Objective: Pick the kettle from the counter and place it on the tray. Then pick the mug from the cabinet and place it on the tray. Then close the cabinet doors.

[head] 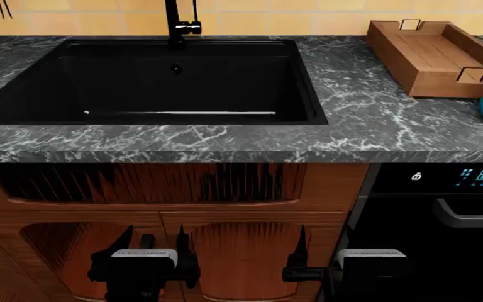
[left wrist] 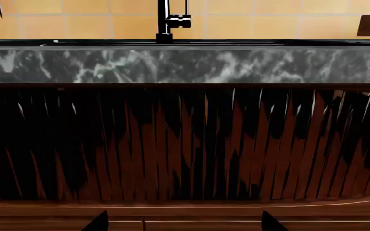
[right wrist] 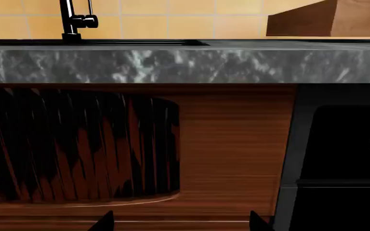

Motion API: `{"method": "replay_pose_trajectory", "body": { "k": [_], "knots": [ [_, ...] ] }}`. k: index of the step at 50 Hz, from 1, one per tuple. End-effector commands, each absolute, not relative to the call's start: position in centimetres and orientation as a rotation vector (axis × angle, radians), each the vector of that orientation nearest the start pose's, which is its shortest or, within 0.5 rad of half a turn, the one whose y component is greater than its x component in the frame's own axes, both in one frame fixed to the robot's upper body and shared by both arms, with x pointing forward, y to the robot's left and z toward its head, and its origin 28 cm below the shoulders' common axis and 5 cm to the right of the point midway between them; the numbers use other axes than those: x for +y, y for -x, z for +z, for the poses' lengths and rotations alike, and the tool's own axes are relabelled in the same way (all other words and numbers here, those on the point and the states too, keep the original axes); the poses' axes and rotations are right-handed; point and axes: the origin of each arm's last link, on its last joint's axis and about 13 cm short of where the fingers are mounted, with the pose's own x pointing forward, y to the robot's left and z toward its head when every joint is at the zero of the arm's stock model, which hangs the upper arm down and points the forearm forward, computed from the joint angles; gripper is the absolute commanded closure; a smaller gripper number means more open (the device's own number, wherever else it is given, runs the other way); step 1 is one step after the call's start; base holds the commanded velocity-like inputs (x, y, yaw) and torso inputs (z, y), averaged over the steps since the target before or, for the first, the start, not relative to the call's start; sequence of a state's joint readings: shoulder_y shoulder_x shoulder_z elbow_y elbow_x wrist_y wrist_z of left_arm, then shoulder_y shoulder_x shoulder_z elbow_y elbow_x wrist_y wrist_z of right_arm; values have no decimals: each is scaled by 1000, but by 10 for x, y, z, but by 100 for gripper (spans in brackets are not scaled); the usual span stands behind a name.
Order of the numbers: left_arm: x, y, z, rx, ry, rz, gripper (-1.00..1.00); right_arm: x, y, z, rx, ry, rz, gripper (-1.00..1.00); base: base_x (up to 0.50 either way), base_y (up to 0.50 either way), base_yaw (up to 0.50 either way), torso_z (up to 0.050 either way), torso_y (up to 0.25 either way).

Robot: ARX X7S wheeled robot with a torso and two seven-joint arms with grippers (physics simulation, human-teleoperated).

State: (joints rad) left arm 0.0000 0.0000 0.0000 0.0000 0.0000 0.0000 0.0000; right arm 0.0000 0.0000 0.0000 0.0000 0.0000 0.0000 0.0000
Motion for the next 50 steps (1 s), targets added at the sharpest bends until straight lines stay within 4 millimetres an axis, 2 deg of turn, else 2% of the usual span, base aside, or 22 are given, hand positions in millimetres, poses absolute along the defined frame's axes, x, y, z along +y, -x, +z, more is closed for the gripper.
{"method": "replay_pose_trajectory", "body": {
  "k": [1,7,15,22,29,33,42,50],
  "knots": [
    [206,-210,14,3,1,2,-100,-96,-210,14,-3,6,1,-100,0,0,0,0,0],
    [206,-208,22,2,-7,15,-100,-98,-205,27,-40,34,-7,-100,0,0,0,0,0],
    [205,-202,45,-48,13,-18,-100,-104,-196,61,-134,47,-23,-100,0,0,0,0,0],
    [208,-201,84,-115,34,-40,-100,-106,-186,99,-226,64,-17,-100,0,0,0,40,0],
    [212,-205,128,-189,19,-49,-100,-106,-180,121,-274,90,-10,-100,0,0,0,50,0],
    [215,-210,157,-229,-4,-48,-100,-107,-179,135,-303,102,-11,-100,0,0,0,50,0],
    [219,-229,245,-341,-65,-44,-100,-108,-173,159,-358,116,-11,-100,0,0,0,50,0],
    [221,-249,340,-421,-70,-41,-100,-107,-167,172,-394,120,-5,-100,0,0,0,50,0]
  ]
}}
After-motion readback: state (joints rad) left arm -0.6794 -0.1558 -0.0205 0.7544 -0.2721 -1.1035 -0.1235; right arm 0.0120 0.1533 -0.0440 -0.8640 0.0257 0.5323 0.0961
